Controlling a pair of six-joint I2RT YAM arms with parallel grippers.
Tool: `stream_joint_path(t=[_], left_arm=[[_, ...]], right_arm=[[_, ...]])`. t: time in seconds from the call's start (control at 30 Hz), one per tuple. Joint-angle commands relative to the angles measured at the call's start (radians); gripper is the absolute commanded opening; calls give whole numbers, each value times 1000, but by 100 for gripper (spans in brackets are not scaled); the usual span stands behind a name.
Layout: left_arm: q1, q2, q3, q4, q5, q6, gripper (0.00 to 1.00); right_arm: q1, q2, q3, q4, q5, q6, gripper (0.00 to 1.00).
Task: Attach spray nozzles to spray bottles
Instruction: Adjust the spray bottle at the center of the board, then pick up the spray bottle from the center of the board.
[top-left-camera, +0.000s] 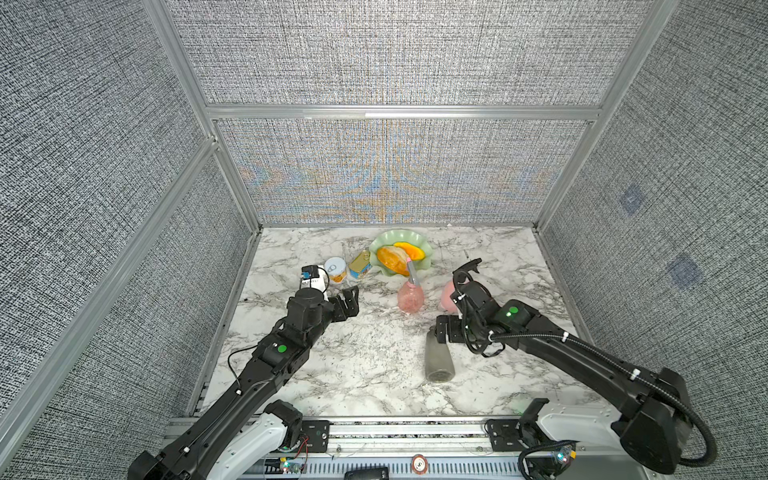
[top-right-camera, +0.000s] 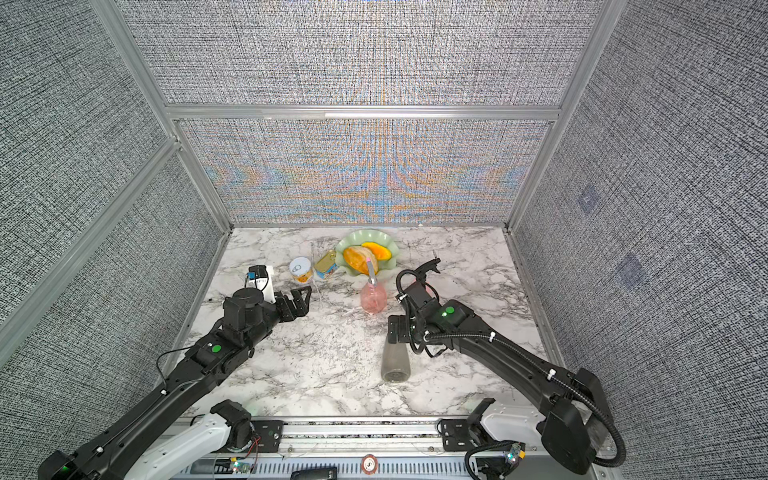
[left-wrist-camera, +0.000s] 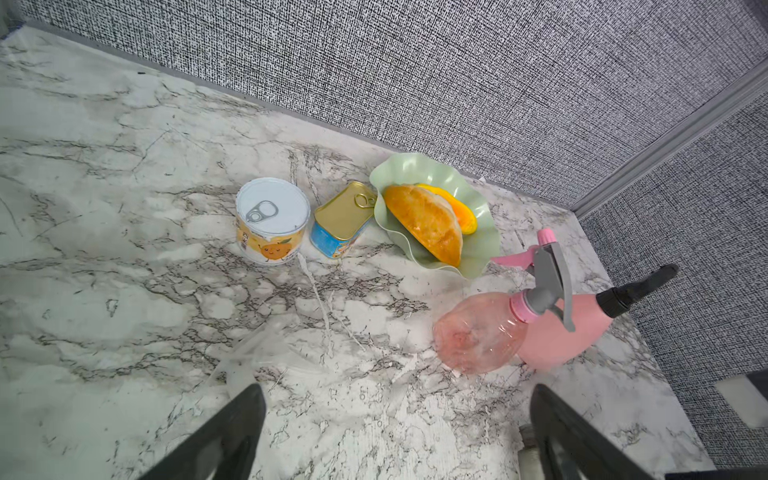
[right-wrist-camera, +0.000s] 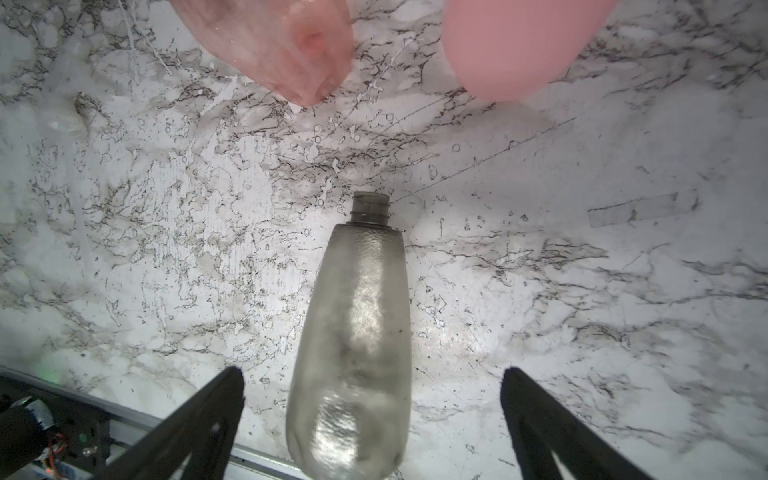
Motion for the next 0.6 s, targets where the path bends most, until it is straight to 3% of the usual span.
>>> stream_joint_path(t=[0.0, 0.13, 0.33, 0.57], left_arm=[[0, -6, -15, 46, 32, -16, 99], [0, -22, -34, 53, 42, -22, 99], [0, -39, -40, 41, 39, -9, 99], [1, -58, -38, 38, 46, -7, 99]], right_arm=[[-45, 68, 20, -12, -163, -79, 99], [-72, 169, 54, -53, -163, -148, 99], [-80, 282, 63, -112, 12, -217, 98], [-74, 354, 57, -120, 44, -265, 96]])
